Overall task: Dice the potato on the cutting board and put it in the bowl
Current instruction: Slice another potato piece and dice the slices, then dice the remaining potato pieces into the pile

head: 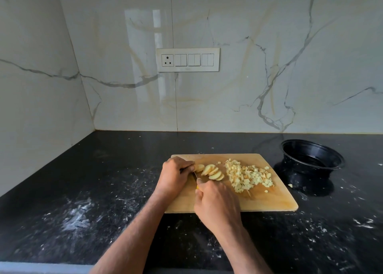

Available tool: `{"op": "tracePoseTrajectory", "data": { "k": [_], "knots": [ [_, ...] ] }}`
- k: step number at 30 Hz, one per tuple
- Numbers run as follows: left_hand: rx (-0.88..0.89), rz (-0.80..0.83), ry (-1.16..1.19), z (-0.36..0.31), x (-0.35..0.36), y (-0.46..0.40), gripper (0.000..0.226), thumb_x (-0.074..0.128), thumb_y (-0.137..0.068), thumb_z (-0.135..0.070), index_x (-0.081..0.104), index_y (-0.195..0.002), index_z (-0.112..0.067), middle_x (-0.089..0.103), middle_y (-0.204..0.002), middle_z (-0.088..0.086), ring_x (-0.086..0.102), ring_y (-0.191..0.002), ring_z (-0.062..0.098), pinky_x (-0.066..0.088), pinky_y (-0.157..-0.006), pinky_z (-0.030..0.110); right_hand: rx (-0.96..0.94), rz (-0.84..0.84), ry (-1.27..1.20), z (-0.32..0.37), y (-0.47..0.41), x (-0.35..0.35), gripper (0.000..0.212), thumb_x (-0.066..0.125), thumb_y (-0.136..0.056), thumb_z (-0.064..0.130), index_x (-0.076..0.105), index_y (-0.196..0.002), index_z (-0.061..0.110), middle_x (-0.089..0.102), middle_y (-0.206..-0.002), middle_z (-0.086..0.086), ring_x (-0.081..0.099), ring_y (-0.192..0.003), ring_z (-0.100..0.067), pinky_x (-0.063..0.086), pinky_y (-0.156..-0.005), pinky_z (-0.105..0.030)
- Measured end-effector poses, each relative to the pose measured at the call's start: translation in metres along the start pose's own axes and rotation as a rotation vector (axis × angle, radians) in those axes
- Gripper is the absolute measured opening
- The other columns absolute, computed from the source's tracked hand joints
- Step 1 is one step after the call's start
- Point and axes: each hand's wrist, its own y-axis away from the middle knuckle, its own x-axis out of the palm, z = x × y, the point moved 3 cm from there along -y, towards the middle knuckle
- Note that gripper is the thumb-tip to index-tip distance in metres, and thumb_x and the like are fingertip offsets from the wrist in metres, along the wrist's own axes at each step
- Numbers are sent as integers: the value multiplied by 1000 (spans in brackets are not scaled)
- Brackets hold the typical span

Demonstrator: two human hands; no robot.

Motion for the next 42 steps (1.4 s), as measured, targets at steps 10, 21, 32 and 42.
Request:
{"op": "tracePoseTrajectory", "data": {
  "k": [10,21,32,42],
  "knots": [
    [-23,-14,-67,2,-1,1,23,74,-92,-15,77,-114,-12,76,-111,0,63,-94,5,40,-84,5,0,-128,-128,-37,16,-38,29,62,-96,29,72,-122,23,72,-65,10,43,-36,-8,27,-34,-15],
    [-11,62,-127,-7,4,6,45,88,-75,-39,76,-113,-18,65,-99,-9,63,-92,11,50,-86,21,236,-69,8,-44,-24,-37,24,55,-103,30,67,-114,13,70,-99,-6,62,-86,-23,47,-65,-33],
    [-6,216,-89,5,6,-22,53,88,-74,-42,74,-120,-21,59,-87,-18,56,-78,-1,38,-65,4,364,-25,17,-27,-60,-14,8,62,-98,12,65,-105,8,66,-100,-9,56,-81,-21,45,-58,-31],
    [87,308,23,30,15,-59,39,90,-73,-38,78,-109,-30,67,-77,-11,56,-74,2,42,-61,14,189,40,-3,-37,-106,8,22,56,-102,28,66,-112,12,65,-105,-9,59,-92,-26,45,-67,-33]
  ]
}}
